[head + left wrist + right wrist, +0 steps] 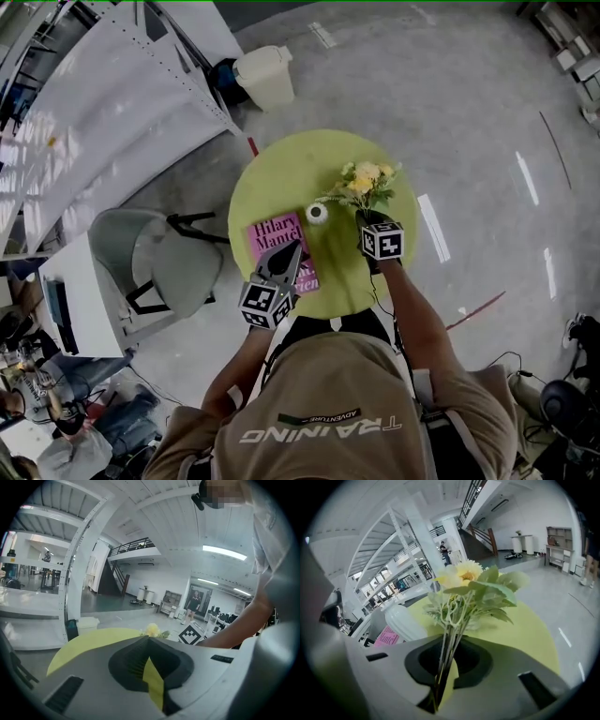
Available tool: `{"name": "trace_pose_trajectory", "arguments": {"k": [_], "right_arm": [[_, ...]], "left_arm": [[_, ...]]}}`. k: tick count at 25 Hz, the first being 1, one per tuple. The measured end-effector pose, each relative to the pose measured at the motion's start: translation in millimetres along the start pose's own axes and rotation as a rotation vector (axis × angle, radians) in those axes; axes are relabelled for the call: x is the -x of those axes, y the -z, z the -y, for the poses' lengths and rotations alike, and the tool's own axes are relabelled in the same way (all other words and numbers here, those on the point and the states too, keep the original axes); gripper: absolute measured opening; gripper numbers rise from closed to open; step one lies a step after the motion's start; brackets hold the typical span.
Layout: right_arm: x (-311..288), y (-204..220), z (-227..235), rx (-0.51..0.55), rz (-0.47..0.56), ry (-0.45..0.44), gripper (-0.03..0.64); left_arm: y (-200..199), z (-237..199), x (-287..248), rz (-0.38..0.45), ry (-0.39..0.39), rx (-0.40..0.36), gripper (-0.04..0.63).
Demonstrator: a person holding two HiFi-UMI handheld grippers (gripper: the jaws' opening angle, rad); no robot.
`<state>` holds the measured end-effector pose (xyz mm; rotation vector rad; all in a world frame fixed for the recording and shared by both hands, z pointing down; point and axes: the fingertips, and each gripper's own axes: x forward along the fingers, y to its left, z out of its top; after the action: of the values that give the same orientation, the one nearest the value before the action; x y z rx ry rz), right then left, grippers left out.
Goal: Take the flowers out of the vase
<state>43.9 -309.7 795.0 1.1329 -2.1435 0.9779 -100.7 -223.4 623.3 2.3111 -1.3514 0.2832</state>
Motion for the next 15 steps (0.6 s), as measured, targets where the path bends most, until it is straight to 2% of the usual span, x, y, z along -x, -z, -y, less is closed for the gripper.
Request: {"name": "trace_pose_trajectory", "arguments": {"k": [3, 4, 5, 9, 15], "right_arm": [[-7.2, 6.4, -1.1, -0.013, -0.035, 0.011, 0.065], [-8.3, 8.3, -2.6, -0.014, -0.045, 0.013, 0.128], [-8.9, 10.5, -3.7, -0.006, -0.057, 0.022, 0.16], [-4.7, 17.1, -0.5, 0.064, -0.081, 0.11, 0.16], [15.4, 17.7, 0.9, 0.088, -0.026, 0.196, 0.16]], "left_arm": [[0.6, -3.9, -1.7, 0.001, -0.007, 0.008, 0.006], [0.7, -4.4, -1.8, 0.002, -0.008, 0.01, 0.006], [0.8, -4.8, -1.6, 0.002, -0.009, 0.011, 0.006], [2.0, -5.5, 0.4, 0.004, -0.007, 0.014, 0.006], [3.7, -8.5, 6.1, 0.012, -0.001, 0.018, 0.006]]}}
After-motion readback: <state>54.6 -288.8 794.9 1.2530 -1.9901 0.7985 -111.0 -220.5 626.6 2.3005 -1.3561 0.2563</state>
